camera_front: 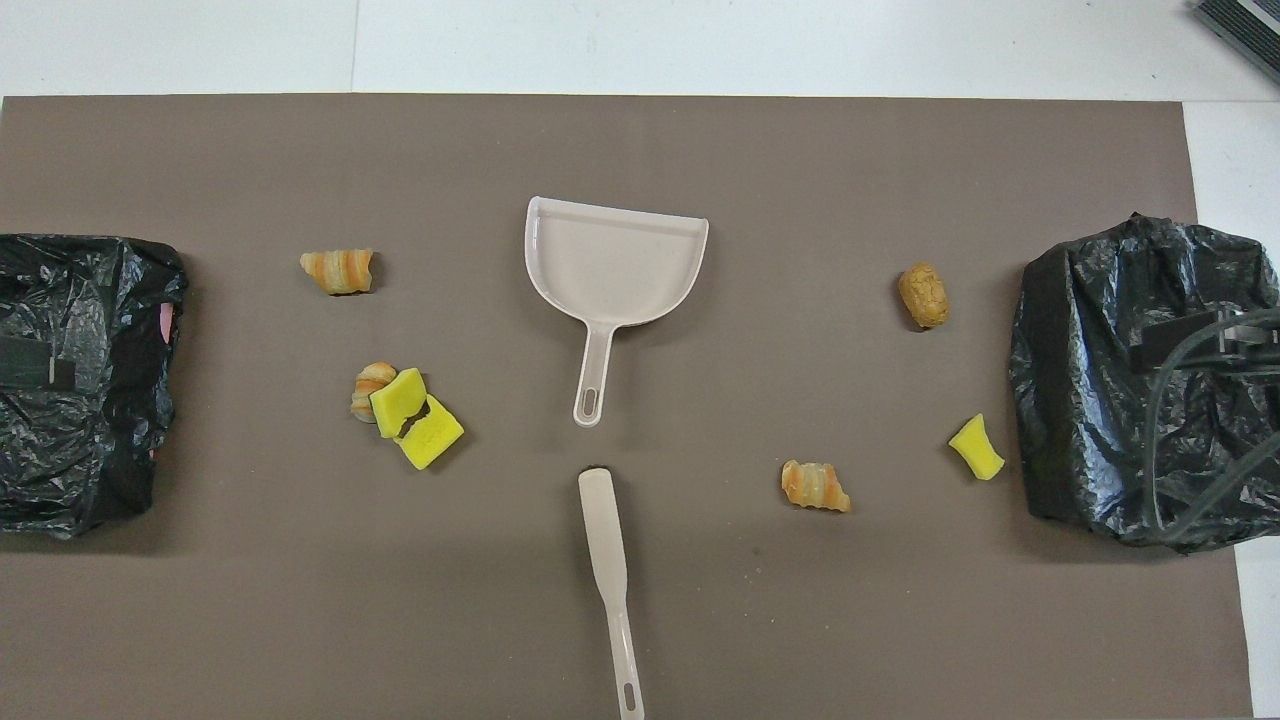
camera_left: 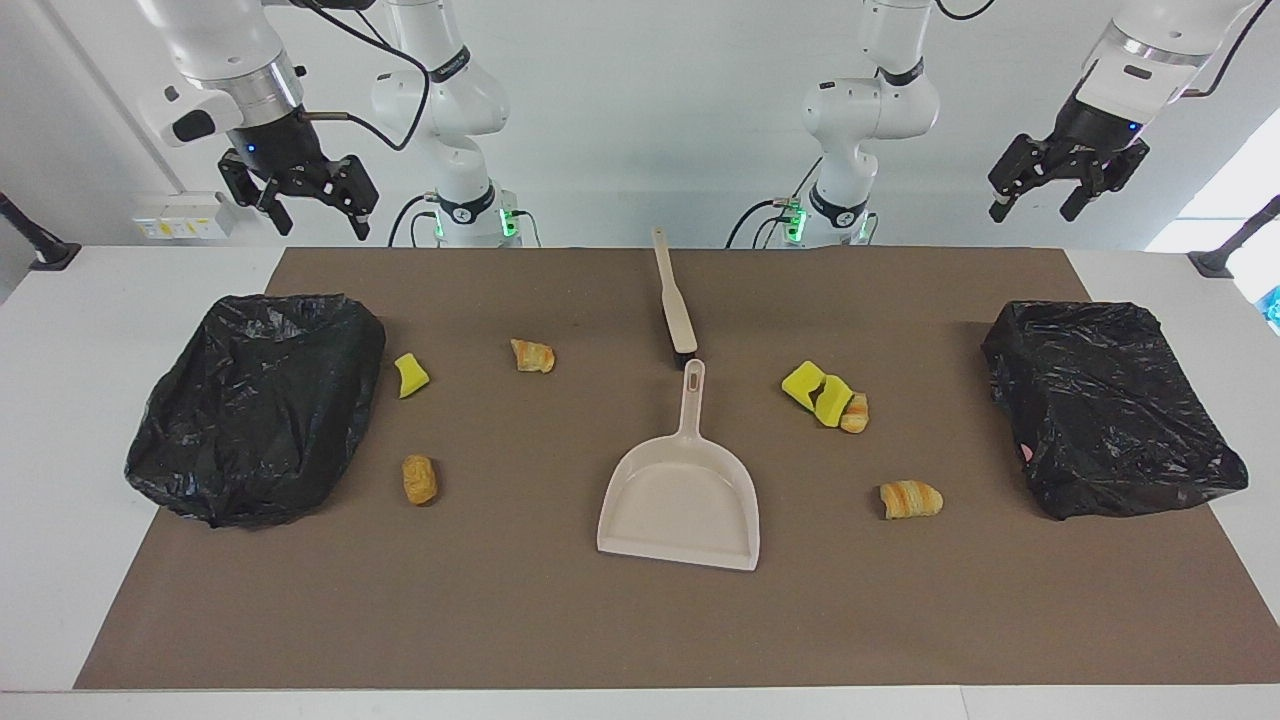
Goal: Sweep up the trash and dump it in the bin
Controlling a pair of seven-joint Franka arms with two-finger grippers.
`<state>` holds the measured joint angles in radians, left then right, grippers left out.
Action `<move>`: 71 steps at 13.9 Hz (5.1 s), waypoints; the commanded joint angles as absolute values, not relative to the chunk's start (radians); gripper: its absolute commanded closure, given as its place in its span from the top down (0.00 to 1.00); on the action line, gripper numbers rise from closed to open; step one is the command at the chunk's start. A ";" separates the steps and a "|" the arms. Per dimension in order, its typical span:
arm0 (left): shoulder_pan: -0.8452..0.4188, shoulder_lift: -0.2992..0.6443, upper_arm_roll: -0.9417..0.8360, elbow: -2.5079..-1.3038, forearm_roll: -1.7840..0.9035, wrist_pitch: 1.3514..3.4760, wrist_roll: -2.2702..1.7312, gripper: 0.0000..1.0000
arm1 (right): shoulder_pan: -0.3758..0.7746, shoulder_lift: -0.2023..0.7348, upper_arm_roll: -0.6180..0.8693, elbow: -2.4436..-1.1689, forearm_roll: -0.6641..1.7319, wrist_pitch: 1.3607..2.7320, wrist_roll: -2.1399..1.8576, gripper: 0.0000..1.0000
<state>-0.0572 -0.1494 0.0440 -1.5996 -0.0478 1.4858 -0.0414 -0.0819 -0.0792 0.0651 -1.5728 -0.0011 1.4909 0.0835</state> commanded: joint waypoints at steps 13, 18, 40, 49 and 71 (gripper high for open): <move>-0.046 -0.178 0.040 -1.635 -0.061 1.505 -0.037 1.00 | -0.089 -0.103 0.063 -1.623 0.025 1.511 0.090 1.00; -0.063 -0.179 0.025 -1.667 -0.063 1.528 -0.043 1.00 | -0.095 -0.094 0.063 -1.690 0.025 1.632 0.089 1.00; -0.911 -0.273 0.011 -2.339 -0.064 2.020 -0.797 1.00 | 0.090 0.152 0.106 -1.671 0.106 1.792 0.368 1.00; -1.029 -0.120 0.011 -2.424 -0.066 2.302 -0.985 1.00 | 0.288 0.301 0.107 -1.617 0.103 1.914 0.581 1.00; -0.994 -0.164 0.025 -2.405 -0.064 2.051 -0.879 0.00 | 0.474 0.466 0.107 -1.586 0.100 2.140 0.845 1.00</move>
